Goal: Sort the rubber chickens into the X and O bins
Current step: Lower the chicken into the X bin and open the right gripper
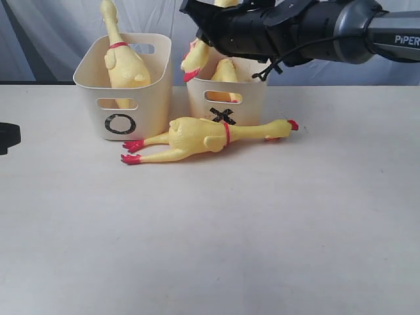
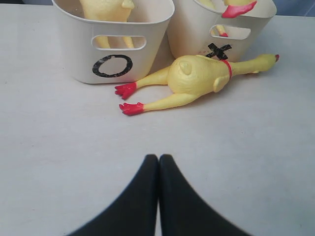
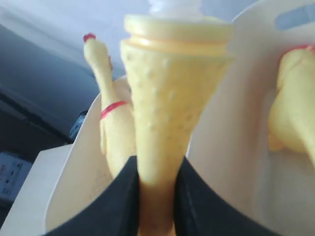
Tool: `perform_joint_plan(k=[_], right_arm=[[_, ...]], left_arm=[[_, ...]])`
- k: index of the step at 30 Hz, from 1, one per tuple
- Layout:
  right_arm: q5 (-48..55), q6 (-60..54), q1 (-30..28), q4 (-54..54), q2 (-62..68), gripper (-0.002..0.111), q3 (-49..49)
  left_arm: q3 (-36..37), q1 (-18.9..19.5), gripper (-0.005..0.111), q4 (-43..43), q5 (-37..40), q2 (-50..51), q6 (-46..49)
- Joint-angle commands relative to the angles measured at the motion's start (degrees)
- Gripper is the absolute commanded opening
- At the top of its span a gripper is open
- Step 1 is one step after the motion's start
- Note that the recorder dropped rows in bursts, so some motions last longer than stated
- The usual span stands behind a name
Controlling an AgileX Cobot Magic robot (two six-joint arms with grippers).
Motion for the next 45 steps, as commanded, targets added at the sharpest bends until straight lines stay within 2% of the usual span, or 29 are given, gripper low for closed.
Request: perform_joint_plan(k=[1, 12, 17, 27, 45], right_arm=[[-7.22, -0.54, -0.4, -4.79, -0.65, 0.004, -0.17], [-16.23, -2.15, -0.4, -17.87, 0.87, 0.004, -0.17], [-19.23, -3.62, -0.4, -17.98, 3.05, 0.004, -0.17], [-23.42, -14.61, -0.4, -17.33, 6.05, 0.004, -0.17], [-23.47, -22.2, -0.4, -11.19, 7.79, 0.004, -0.17]], left_arm=[[0.39, -0.34, 0.0, -0.18, 0.19, -0.46, 0.04], [0.39, -0.34, 0.0, -0.29, 0.07, -0.46, 0.04], [0.39, -0.34, 0.0, -0.29, 0.07, -0.46, 0.04], [0.39, -0.34, 0.0, -0.29, 0.19, -0.46, 0.04], [0.39, -0.34, 0.0, -0.29, 0.19, -0.46, 0.04]])
